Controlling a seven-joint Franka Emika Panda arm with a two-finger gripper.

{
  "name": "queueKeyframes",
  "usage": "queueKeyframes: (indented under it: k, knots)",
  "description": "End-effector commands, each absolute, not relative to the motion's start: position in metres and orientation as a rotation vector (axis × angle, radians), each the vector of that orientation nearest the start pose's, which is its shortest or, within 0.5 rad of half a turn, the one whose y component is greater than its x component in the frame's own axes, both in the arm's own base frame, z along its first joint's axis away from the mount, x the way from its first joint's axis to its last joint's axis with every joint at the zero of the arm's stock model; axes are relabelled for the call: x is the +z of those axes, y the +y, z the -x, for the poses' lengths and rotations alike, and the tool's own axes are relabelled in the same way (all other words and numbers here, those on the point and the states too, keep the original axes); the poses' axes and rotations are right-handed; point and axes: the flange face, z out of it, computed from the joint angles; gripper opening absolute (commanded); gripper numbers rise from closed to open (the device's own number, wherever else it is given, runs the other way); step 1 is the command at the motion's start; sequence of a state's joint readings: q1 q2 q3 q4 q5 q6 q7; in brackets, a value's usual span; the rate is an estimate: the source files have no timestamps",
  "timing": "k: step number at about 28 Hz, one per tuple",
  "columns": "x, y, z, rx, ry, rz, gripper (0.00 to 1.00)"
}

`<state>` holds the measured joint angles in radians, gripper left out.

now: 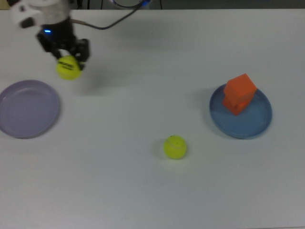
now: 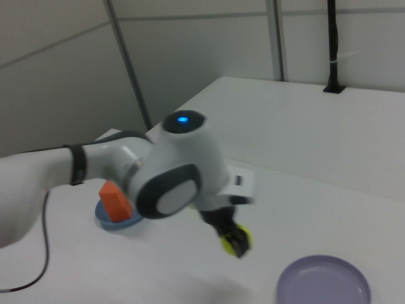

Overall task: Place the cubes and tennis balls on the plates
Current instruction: 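Carry the tennis ball onto the lavender plate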

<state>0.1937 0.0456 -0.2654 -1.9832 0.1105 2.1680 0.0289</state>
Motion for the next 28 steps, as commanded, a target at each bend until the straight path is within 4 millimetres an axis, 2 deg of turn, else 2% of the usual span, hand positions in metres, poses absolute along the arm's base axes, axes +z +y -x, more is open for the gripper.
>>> queueKeyframes:
  k: [1, 4, 5, 6, 8, 12, 14, 16, 21, 28]
  knots:
    - [0.448, -0.091, -0.623, -0.236, 0.319, 3.027, 0.0]
    - [0.44, -0.118, -0.634, -0.249, 0.34, 3.02, 0.0]
    - [0.433, -0.134, -0.64, -0.252, 0.362, 3.02, 0.0]
    - [0.427, -0.142, -0.643, -0.246, 0.375, 3.023, 0.0]
    - [0.417, -0.153, -0.649, -0.237, 0.39, 3.035, 0.0]
    - [0.384, -0.171, -0.659, -0.192, 0.426, 3.056, 0.0]
    - [0.377, -0.18, -0.665, -0.276, 0.469, 3.045, 0.0]
    - [0.376, -0.181, -0.669, -0.33, 0.482, 3.039, 0.0]
    - [0.361, -0.179, -0.672, -0.319, 0.485, 3.044, 0.0]
    - [0.359, -0.171, -0.674, -0.312, 0.476, 3.041, 0.01]
